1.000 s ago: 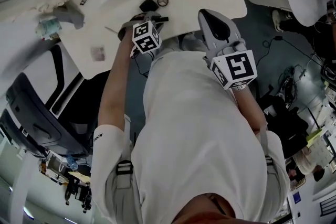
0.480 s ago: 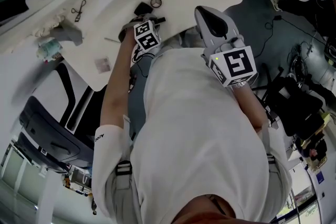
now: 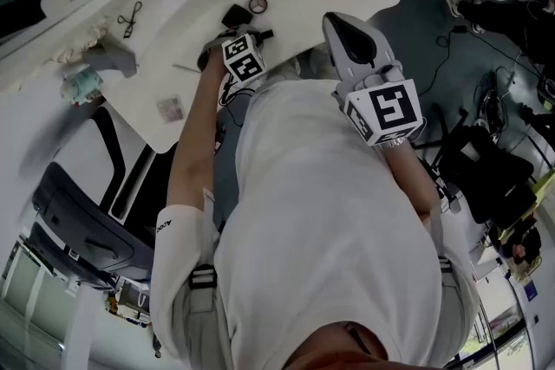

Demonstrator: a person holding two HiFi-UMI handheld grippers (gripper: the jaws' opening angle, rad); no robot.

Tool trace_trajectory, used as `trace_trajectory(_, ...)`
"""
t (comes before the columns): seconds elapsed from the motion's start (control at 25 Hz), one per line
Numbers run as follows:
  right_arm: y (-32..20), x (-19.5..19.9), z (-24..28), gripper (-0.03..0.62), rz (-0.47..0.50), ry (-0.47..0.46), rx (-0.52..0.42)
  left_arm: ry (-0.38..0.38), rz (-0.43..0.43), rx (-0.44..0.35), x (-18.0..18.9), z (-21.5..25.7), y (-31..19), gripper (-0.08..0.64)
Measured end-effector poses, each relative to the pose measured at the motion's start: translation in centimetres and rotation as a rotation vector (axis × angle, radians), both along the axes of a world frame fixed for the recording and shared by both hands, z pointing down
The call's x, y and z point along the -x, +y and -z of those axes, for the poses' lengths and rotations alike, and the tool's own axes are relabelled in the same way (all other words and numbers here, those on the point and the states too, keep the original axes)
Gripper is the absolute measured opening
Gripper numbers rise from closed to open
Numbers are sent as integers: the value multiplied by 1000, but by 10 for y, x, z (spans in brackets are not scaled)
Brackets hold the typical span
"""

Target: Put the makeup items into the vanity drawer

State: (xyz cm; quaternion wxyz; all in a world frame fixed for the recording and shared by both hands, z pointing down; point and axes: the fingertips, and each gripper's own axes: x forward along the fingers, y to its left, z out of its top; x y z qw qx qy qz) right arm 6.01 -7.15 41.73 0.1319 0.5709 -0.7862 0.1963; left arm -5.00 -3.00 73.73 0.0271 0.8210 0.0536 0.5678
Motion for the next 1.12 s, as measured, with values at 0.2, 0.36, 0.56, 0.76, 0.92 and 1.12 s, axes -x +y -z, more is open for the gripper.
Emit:
trace_trajectory(0.2, -1, -2, 0, 8, 8, -3, -3, 6, 49, 6, 4, 4, -3, 101)
trace_trajectory(0.36, -3, -4, 2, 8, 22, -13, -10, 20, 94, 8, 3, 14, -3, 100)
trace_trajectory(0.56, -7, -10, 3, 8, 67, -27, -18, 40, 166, 28, -4, 28, 1, 101)
trace_trajectory(0.76, -14, -23, 2, 8, 127, -47, -23, 56, 238, 14, -23, 45, -4, 101)
trace_trajectory(0.92, -20, -39, 1, 8, 190, -73, -22, 57, 293, -13, -44, 60, -11, 101)
trace_trajectory(1.12, -31, -64, -1, 8, 273, -91, -19, 62, 350, -49, -81, 74, -30, 101)
